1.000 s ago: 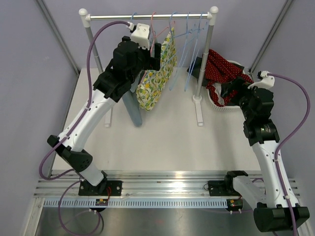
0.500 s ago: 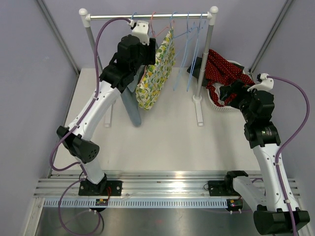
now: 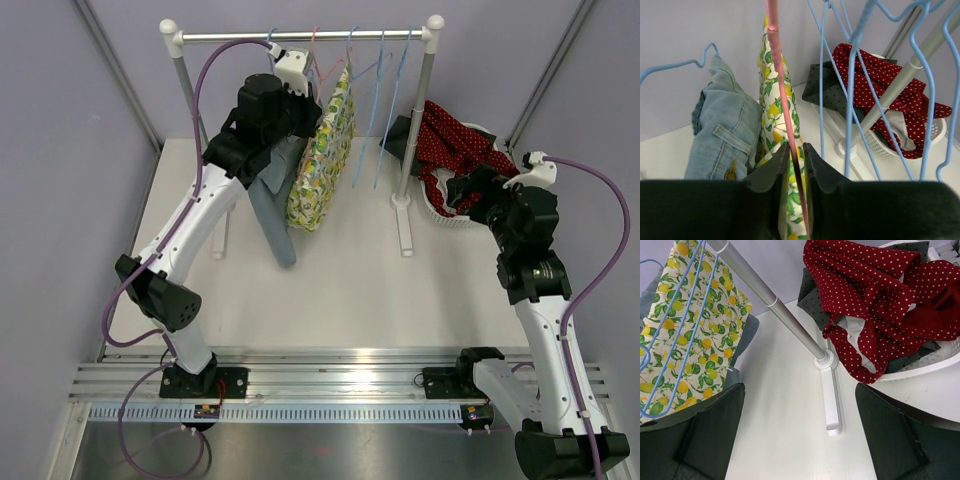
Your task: Remove the skirt from the hanger
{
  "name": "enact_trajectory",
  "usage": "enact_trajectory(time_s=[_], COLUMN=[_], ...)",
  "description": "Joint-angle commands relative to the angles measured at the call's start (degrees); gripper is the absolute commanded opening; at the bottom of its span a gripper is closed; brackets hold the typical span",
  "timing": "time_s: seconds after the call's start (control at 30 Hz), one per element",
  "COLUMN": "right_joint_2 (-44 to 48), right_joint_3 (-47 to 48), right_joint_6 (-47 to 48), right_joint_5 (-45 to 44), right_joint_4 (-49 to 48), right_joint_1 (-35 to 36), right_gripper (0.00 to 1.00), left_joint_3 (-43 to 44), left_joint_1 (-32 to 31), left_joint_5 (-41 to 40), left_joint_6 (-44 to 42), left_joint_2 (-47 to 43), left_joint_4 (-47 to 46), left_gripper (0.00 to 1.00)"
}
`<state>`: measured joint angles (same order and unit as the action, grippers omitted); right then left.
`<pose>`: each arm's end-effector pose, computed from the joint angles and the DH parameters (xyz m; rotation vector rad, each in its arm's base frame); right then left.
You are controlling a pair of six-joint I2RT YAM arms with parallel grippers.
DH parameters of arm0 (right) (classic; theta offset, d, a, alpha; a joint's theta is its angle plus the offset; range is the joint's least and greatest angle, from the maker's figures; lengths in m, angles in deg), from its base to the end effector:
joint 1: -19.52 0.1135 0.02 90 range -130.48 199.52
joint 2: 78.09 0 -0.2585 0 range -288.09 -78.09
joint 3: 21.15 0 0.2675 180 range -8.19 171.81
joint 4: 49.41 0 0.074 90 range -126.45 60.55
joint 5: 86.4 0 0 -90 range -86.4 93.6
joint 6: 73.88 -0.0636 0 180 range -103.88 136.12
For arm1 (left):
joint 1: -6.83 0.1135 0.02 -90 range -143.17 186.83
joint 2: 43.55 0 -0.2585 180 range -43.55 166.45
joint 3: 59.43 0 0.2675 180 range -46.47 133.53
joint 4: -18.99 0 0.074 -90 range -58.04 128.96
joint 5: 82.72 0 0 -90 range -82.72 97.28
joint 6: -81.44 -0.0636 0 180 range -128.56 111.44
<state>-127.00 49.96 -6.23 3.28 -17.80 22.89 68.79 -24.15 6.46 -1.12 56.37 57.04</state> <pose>0.2331 0.0134 0.3869 0.2920 1.7215 0.3248 0.3740 -0.2235 0.4717 0.3496 1.7301 -0.4776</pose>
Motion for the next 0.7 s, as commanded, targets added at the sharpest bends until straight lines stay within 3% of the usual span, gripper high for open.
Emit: enact_trajectory(time_s=[0.0,0.17,0.43,0.53,0.67], right_joint_2=[1.8,2.8,4.0,3.3,-2.9], right_joint_3=[1.3,3.1,7.8,9.6,16.7], right_joint_6=[0.0,0.0,0.0,0.7,0.4], right_joint_5=[0.6,0.6,5.0,9.4,22.6], right_joint_4=[0.2,2.0,0.7,-2.6,-4.3], right_joint_1=[0.4,0.4,0.3,0.4,0.3], right_gripper=[0.99,0.99,1.0,0.99,0.99], left_joint_3=[1.8,2.8,14.3,18.3,20.4], left_joint_1=[0.6,0.7,0.5,0.4,-0.1], left_joint_5=[3.5,1.1,-3.0,-3.7,-4.3], left_joint_6=[1.1,0.7,-0.4,-0.6,-0.3], left_joint_2=[-0.5,-2.6,-4.8,-5.1,-7.0], left_joint_4=[-1.9,-0.3,5.8,8.0,9.5], left_gripper=[0.03,0.0,0.0,0.0,0.0])
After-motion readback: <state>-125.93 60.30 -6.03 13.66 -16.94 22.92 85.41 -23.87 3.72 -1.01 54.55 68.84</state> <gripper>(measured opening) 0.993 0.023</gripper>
